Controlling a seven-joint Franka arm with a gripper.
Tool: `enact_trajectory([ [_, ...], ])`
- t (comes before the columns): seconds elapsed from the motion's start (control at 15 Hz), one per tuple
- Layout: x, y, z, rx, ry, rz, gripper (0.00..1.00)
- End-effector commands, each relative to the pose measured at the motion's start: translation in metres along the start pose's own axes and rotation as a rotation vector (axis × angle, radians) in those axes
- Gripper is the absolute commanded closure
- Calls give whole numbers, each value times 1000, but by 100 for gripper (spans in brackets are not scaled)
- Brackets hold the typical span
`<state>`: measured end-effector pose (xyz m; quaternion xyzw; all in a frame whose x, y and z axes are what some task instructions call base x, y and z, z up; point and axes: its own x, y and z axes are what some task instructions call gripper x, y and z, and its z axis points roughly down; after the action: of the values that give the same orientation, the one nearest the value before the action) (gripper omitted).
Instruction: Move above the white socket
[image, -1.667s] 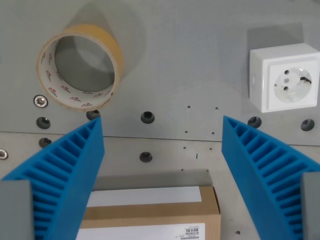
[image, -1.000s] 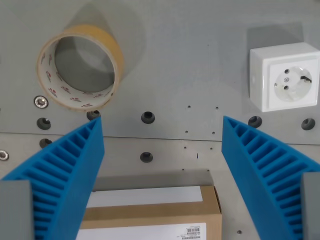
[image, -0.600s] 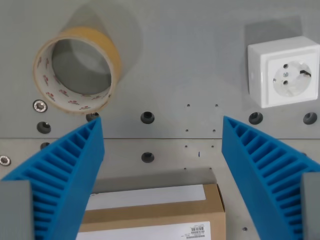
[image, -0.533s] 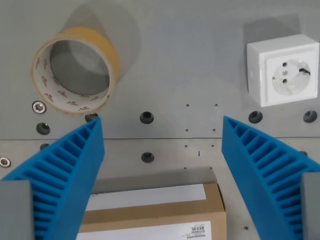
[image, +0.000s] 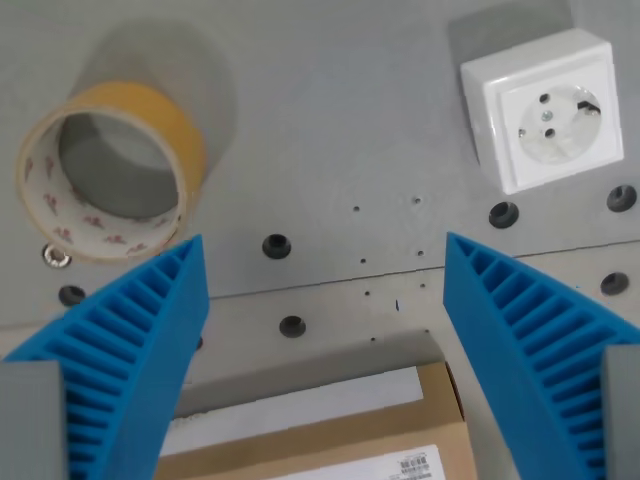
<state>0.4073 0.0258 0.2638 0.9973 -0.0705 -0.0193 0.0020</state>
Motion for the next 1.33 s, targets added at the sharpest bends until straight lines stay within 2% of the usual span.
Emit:
enact_trajectory([
  [0.07,-5,13,13,-3,115,329,0],
  [0.47,-4,33,28,5,106,529,0],
  [1.07,1,70,59,-2,111,830,0],
  [1.33,3,84,71,-7,122,925,0],
])
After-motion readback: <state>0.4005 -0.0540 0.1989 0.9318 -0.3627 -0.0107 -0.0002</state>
